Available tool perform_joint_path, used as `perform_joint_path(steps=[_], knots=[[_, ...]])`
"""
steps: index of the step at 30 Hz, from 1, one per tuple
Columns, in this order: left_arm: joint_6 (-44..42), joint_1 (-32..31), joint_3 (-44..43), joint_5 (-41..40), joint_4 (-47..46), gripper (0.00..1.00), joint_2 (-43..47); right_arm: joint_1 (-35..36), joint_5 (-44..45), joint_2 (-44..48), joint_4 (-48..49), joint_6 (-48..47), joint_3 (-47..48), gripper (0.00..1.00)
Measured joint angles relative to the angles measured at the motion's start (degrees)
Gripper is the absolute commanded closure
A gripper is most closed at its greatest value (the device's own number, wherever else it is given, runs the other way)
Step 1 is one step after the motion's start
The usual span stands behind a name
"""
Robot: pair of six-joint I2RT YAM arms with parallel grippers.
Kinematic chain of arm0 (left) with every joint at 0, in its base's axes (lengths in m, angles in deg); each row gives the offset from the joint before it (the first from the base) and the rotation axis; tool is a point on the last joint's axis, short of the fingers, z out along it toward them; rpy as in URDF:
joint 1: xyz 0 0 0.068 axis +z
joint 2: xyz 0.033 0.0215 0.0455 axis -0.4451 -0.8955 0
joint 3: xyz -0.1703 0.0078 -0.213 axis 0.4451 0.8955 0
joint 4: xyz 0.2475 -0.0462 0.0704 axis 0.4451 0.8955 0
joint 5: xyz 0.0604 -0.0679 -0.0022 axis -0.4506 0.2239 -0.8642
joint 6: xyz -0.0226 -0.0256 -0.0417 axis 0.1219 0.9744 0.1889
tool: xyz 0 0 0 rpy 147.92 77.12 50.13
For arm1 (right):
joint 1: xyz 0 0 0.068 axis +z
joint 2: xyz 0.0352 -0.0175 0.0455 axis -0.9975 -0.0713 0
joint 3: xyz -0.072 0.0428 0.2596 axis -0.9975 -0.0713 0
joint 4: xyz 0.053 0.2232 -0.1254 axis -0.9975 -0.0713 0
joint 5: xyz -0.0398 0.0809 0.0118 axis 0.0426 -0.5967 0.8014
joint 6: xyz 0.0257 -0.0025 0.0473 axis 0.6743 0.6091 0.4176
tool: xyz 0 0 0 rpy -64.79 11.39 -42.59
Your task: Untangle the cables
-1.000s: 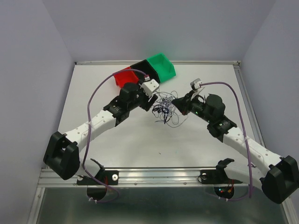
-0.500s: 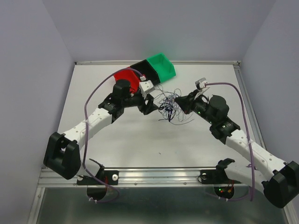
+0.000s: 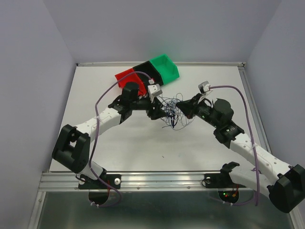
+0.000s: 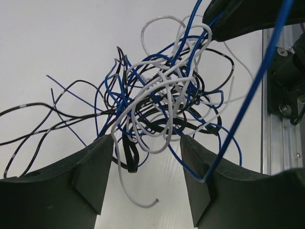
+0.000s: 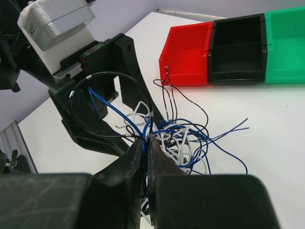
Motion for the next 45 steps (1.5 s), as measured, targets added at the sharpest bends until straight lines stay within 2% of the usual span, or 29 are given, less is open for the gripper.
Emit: perform_joint_path(steps=[3, 5, 6, 7, 9, 10, 14, 18, 24, 27, 33, 45], knots=[[0.9, -0.8, 0.0, -0.6, -1.5, 0.31, -1.5, 0.0, -1.4, -0.9, 0.8, 0.7, 0.0, 1.0], [1.7, -1.1, 0.0, -0.8, -2.5, 0.36, -2.0, 0.0, -2.0, -1.0, 1.3, 1.0, -0.1, 0.99], [2.2, -1.2, 0.0, -0.8, -3.2, 0.42, -2.0, 0.0, -2.4, -1.0, 1.6, 1.3, -0.1, 1.0], [2.5, -1.2, 0.0, -0.8, -3.8, 0.58, -2.0, 0.0, -2.7, -1.1, 1.8, 1.4, -0.1, 0.99], [3.2, -1.7, -0.2, -1.3, -5.1, 0.8, -2.1, 0.0, -3.3, -1.3, 2.3, 1.8, -0.1, 0.99], [3.1, -1.8, -0.3, -1.6, -5.3, 1.0, -2.1, 0.0, -3.6, -1.5, 2.8, 1.9, -0.1, 1.0], [3.5, -2.0, -0.6, -4.0, -6.4, 1.0, -2.7, 0.0, -3.3, -1.4, 3.3, 2.2, -0.1, 0.99], [3.4, -1.4, -0.6, -6.4, -6.2, 1.0, -2.8, 0.0, 2.5, 1.7, 2.6, 2.9, -1.7, 1.0], [4.9, 3.2, -0.6, -8.1, -6.6, 1.0, -2.3, 0.7, 24.2, 14.9, -3.3, 5.8, -5.4, 0.99], [5.9, 7.7, -0.6, -8.5, -6.6, 1.0, -1.2, 0.7, 35.9, 20.2, -6.3, 6.5, -5.7, 1.0], [6.9, 10.4, -0.6, -15.0, -5.2, 1.0, 0.2, 0.7, 55.1, 24.4, -10.0, 7.6, -5.7, 0.99], [8.7, 11.0, -0.6, -28.5, -3.0, 1.0, 3.0, 0.7, 74.6, 39.9, -13.1, 6.5, -5.7, 0.99]])
